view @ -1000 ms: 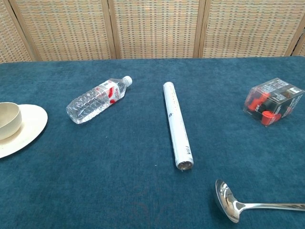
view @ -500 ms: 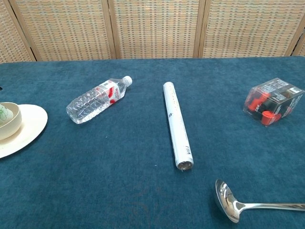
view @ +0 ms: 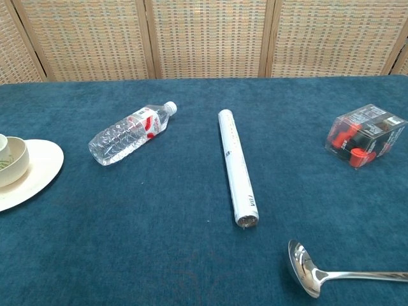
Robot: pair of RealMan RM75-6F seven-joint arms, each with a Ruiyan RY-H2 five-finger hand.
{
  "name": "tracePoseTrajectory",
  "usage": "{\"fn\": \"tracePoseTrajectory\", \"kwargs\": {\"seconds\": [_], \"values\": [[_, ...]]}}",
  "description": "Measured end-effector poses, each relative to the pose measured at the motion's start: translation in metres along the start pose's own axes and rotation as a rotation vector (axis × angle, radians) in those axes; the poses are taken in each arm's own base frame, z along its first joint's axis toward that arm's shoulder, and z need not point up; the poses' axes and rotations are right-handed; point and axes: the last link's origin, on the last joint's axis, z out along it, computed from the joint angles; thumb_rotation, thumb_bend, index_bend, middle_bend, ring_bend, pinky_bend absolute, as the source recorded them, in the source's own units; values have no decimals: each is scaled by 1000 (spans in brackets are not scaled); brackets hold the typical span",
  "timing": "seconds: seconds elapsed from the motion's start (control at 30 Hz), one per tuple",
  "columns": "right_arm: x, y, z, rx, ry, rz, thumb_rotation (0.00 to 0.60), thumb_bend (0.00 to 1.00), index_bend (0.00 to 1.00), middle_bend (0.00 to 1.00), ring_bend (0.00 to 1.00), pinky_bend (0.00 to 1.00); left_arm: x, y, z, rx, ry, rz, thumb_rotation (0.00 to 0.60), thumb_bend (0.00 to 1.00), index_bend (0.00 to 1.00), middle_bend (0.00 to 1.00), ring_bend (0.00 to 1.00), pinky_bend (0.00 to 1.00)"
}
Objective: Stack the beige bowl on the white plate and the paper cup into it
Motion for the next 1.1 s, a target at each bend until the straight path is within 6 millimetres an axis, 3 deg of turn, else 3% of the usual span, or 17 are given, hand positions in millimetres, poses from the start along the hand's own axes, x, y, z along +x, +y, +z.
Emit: {"fn": "tracePoseTrajectory", "kwargs": {"seconds": [0.27,0.43,0.6,0.83,1.1], "values": [[0,0,0,0,2,0,600,142,9,0,0,0,27,4,-17,-42,124,-113,600,229,260,0,0,0],[1,0,0,0,9,-1,600,142,9,0,0,0,46,12,-39,-104,255,-170,600,229,189,0,0,0],[2,1,0,-3,18,0,600,142,9,0,0,0,52,22,-67,-162,385,-169,600,212,77,0,0,0],[1,0,0,1,32,-2,600,142,9,0,0,0,22,49,-109,-193,505,-149,600,187,1,0,0,0],[0,-2,0,6,38,-3,600,142,9,0,0,0,-23,60,-127,-137,507,-139,600,148,0,0,0,0]]}}
